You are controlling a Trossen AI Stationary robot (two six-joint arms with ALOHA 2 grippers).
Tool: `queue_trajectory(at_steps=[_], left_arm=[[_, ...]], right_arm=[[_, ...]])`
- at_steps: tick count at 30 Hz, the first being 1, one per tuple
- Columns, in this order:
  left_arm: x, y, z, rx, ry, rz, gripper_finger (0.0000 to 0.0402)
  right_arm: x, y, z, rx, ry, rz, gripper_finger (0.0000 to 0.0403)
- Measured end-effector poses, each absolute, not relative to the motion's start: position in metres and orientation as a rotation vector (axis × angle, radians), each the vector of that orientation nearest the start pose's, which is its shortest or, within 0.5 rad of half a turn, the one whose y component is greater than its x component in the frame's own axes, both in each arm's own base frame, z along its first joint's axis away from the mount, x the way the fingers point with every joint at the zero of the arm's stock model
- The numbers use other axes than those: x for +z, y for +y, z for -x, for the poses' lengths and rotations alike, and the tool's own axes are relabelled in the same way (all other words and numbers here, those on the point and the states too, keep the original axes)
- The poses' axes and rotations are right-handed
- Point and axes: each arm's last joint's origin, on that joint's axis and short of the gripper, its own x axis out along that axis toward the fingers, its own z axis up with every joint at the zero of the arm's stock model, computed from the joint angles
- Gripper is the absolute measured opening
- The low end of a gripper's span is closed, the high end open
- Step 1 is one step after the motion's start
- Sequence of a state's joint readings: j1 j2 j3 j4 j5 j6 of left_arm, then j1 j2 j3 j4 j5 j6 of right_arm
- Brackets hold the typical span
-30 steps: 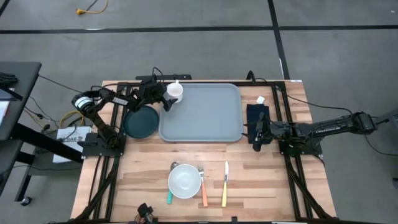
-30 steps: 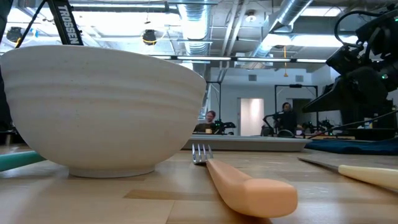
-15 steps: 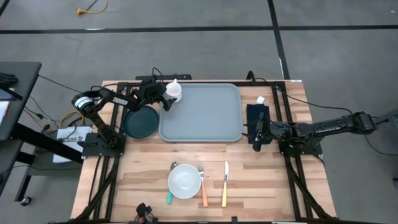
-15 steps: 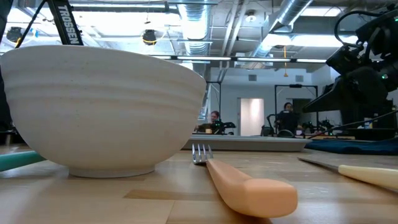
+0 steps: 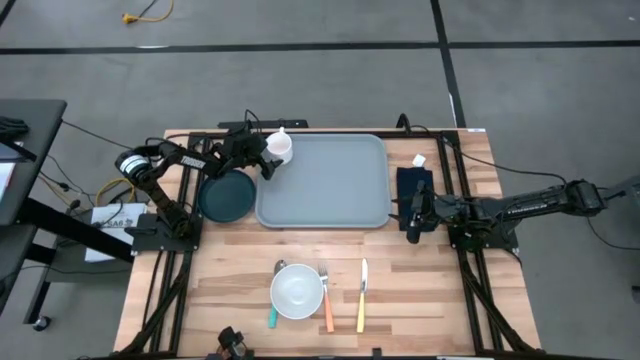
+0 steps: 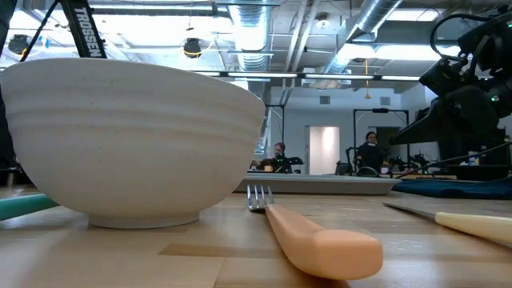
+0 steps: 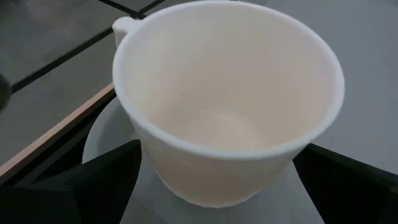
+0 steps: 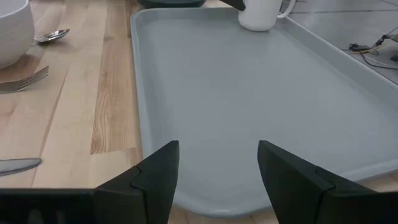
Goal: Set up tray
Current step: Put the white mug on the gray serving tray, then put the black plate on the gray serving tray below the white mug
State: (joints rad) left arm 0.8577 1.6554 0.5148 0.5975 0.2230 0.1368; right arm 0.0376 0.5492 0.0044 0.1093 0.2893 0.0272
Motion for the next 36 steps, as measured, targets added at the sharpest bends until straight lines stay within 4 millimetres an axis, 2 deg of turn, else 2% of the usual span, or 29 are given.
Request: queue_trajectory(at_steps=[5,12,23,31,36], left_arm=[[0.121,0.208,-0.188,0.59,0.528,0.149,0.04],[0.139,0.202,-0.18,0.64,0.565,0.112,0.04],[0.151,0.183,-0.17,0.675,0.715,0.14,0.04],[0.168,0.148,-0.155,0.634,0.805,0.342,0.04],[0.181,0.122,-0.146,0.518,0.824,0.457,0.04]], right_arm=[[0.125,-0.004,-0.122,-0.254,0.428,0.045,0.0211],[0.125,-0.004,-0.122,-0.254,0.428,0.045,0.0211],[0.125,-0.004,-0.122,-0.254,0.428,0.045,0.0211],[0.125,-0.004,-0.122,-0.254,0.428,0.045,0.0211],[0.125,-0.004,-0.122,-0.254,0.428,0.045,0.0211]])
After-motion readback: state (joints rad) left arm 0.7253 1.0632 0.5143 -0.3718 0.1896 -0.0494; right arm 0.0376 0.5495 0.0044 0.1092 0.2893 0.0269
